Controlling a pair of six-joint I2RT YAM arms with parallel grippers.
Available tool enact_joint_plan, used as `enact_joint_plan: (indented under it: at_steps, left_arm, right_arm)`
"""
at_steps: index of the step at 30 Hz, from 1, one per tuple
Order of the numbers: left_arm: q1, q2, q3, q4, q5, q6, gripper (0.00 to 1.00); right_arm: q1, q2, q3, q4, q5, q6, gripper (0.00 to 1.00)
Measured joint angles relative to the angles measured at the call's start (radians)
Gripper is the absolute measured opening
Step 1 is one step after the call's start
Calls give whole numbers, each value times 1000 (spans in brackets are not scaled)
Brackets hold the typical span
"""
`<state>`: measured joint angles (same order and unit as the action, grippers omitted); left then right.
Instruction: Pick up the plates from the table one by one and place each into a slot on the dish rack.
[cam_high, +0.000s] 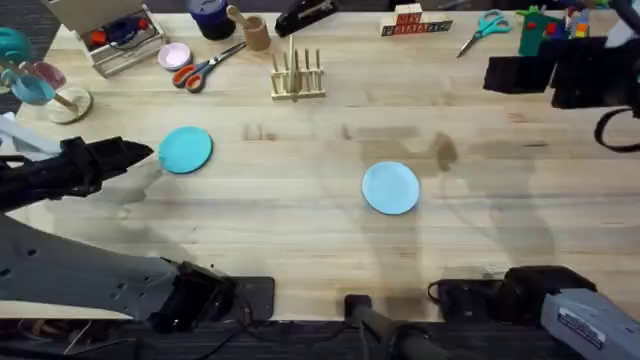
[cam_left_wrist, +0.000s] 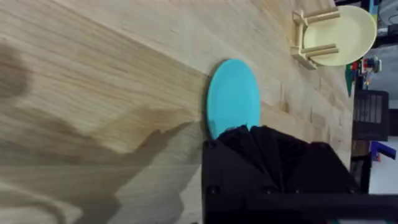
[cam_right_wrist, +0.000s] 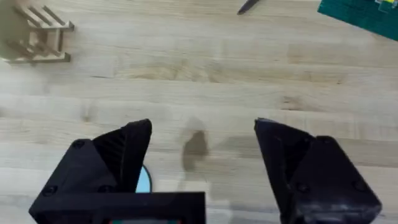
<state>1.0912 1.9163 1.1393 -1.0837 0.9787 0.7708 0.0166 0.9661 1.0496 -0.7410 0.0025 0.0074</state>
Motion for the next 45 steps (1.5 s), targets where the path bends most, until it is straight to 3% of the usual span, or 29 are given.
enact_joint_plan:
  at_steps: [12,27,35,45]
  left_arm:
    - [-106,15,0,67,-29,-51,41]
    - [-90,71,2,89,-42,-68,41]
    - [-76,152,18,76,22,-76,40]
    - [-75,158,21,74,31,-91,40]
  right_arm:
    - [0,0,0,0,0,0,996]
    - [0,0,0,0,0,0,996]
    - [0,0,0,0,0,0,996]
    - [0,0,0,0,0,4,996]
